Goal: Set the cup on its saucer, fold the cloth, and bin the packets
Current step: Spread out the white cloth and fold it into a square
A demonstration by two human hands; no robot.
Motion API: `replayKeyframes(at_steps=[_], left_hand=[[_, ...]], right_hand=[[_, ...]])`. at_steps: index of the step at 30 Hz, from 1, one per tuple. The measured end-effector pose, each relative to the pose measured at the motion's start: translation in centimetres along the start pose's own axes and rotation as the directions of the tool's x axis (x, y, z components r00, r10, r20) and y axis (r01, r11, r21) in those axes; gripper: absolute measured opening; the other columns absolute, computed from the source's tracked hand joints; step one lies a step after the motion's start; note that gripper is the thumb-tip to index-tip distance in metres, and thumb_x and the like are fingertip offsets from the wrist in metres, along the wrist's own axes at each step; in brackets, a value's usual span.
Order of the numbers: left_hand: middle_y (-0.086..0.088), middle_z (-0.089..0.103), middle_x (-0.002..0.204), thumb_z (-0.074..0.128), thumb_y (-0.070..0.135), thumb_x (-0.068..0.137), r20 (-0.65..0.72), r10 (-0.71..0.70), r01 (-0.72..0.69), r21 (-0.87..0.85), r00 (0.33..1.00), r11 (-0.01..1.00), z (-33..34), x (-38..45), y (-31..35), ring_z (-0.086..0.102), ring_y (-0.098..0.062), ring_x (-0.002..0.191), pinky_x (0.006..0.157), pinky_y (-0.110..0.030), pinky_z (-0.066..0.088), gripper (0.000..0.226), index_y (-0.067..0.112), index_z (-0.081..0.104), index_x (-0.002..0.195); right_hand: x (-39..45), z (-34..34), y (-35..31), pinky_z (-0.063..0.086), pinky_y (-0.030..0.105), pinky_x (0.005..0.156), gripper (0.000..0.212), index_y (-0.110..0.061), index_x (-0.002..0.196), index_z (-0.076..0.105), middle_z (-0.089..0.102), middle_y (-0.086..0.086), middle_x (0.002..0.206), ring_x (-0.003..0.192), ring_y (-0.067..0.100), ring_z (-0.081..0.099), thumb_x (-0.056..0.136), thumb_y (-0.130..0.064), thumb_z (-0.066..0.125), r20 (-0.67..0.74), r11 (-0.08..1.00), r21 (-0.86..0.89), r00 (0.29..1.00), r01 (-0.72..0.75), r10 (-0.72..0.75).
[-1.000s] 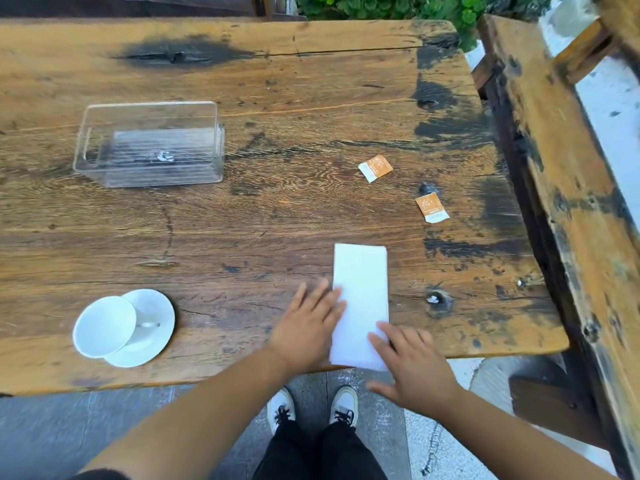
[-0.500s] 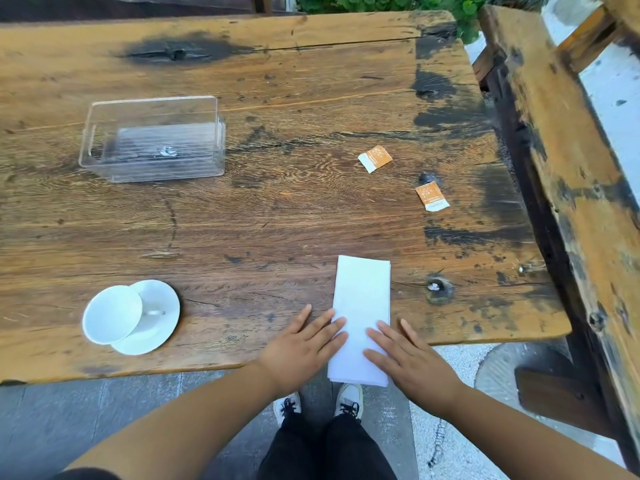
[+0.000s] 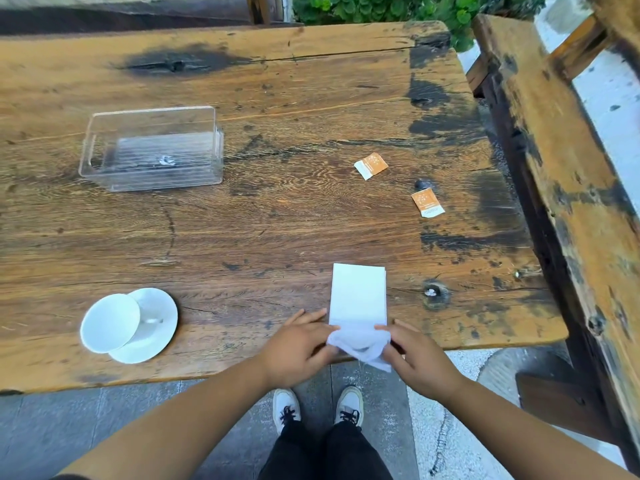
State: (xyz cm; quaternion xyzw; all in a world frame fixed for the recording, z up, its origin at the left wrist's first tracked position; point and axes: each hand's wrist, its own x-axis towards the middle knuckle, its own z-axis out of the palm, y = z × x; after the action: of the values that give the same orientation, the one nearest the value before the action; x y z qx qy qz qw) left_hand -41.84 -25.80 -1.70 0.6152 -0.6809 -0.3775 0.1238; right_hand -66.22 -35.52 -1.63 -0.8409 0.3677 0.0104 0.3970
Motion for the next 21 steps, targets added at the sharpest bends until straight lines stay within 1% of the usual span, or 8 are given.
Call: replayKeyframes(at_steps=[2, 3, 6, 8, 10, 12, 15, 21], left_hand=[[0.012, 0.052, 0.139, 0.036, 0.040, 0.098, -0.047, -0.045, 0.038, -0.133, 0.998, 0.990, -0.9, 0.9, 0.6, 0.035, -0.009, 0.134, 0.113, -0.036, 0.023, 0.032, 0.038, 0.054, 0.125], [0.009, 0.057, 0.134, 0.037, 0.039, 0.098, -0.066, -0.081, 0.066, -0.201, 0.995, 0.977, -1.2, 1.3, 0.8, 0.045, -0.011, 0.126, 0.108, -0.036, 0.033, 0.032, 0.034, 0.058, 0.122], [0.006, 0.068, 0.115, 0.040, 0.042, 0.097, -0.058, -0.260, 0.211, -0.432, 0.964, 0.877, -1.8, 2.5, 1.3, 0.060, -0.012, 0.103, 0.091, -0.037, 0.048, 0.032, 0.027, 0.062, 0.115], [0.009, 0.066, 0.117, 0.040, 0.043, 0.097, -0.034, -0.314, 0.250, -0.526, 0.949, 0.813, -1.8, 3.1, 1.4, 0.059, -0.009, 0.106, 0.093, -0.033, 0.047, 0.031, 0.030, 0.061, 0.117], [0.012, 0.065, 0.118, 0.041, 0.041, 0.097, -0.033, -0.321, 0.248, -0.563, 0.946, 0.788, -1.9, 3.5, 1.3, 0.058, -0.007, 0.109, 0.092, -0.028, 0.045, 0.029, 0.034, 0.061, 0.116], [0.010, 0.066, 0.116, 0.041, 0.040, 0.098, -0.041, -0.334, 0.252, -0.569, 0.942, 0.782, -2.1, 4.0, 1.2, 0.058, -0.008, 0.107, 0.091, -0.028, 0.045, 0.027, 0.032, 0.061, 0.113], [-0.001, 0.068, 0.105, 0.038, 0.042, 0.098, -0.040, -0.394, 0.312, -0.539, 0.918, 0.782, -2.4, 5.1, 1.0, 0.060, -0.018, 0.097, 0.088, -0.037, 0.047, 0.031, 0.020, 0.060, 0.102], [-0.007, 0.063, 0.090, 0.029, 0.042, 0.100, -0.062, -0.512, 0.444, -0.417, 0.857, 0.793, -2.5, 7.5, 0.6, 0.059, -0.028, 0.086, 0.072, -0.037, 0.044, 0.036, 0.016, 0.053, 0.092]], right_hand=[[1.0, -0.8, -1.0, 0.051, 0.047, 0.077, 0.031, -0.015, 0.101, 0.059, 0.067, 0.004, 0.090, 0.083, 0.017, 0.060, 0.096, -0.040, 0.042, -0.016, 0.986, 0.138, 0.995, -0.095, 0.098], [1.4, -1.1, -1.3, 0.049, 0.048, 0.078, 0.026, -0.016, 0.101, 0.058, 0.067, 0.004, 0.090, 0.082, 0.019, 0.060, 0.097, -0.036, 0.043, -0.018, 0.963, 0.237, 0.990, -0.129, 0.137], [2.5, -2.1, -1.2, 0.043, 0.037, 0.097, 0.028, -0.025, 0.118, 0.059, 0.065, -0.007, 0.121, 0.114, 0.011, 0.056, 0.101, -0.025, 0.037, 0.046, 0.818, 0.553, 0.986, -0.159, 0.161], [2.6, -2.4, -1.0, 0.037, 0.020, 0.101, 0.034, -0.032, 0.129, 0.053, 0.056, -0.017, 0.134, 0.127, 0.001, 0.046, 0.099, -0.039, 0.039, 0.103, 0.741, 0.655, 0.989, -0.148, 0.107], [2.7, -2.5, -0.9, 0.040, 0.013, 0.094, 0.044, -0.036, 0.129, 0.052, 0.058, -0.018, 0.132, 0.123, 0.000, 0.050, 0.090, -0.055, 0.050, 0.129, 0.699, 0.696, 0.986, -0.167, 0.107], [3.3, -2.0, -0.5, 0.050, 0.026, 0.092, 0.037, -0.032, 0.121, 0.058, 0.067, -0.010, 0.121, 0.114, 0.009, 0.060, 0.088, -0.048, 0.059, 0.083, 0.703, 0.684, 0.978, -0.195, 0.191], [5.0, -1.7, -0.2, 0.050, 0.052, 0.090, 0.018, -0.019, 0.104, 0.064, 0.073, 0.006, 0.103, 0.099, 0.026, 0.066, 0.092, -0.032, 0.058, -0.063, 0.774, 0.576, 0.929, -0.264, 0.364], [8.1, -2.0, -1.2, 0.044, 0.036, 0.066, 0.023, -0.023, 0.080, 0.052, 0.065, 0.004, 0.081, 0.078, 0.027, 0.061, 0.094, -0.041, 0.049, -0.137, 0.865, 0.247, 0.868, -0.437, 0.477]])
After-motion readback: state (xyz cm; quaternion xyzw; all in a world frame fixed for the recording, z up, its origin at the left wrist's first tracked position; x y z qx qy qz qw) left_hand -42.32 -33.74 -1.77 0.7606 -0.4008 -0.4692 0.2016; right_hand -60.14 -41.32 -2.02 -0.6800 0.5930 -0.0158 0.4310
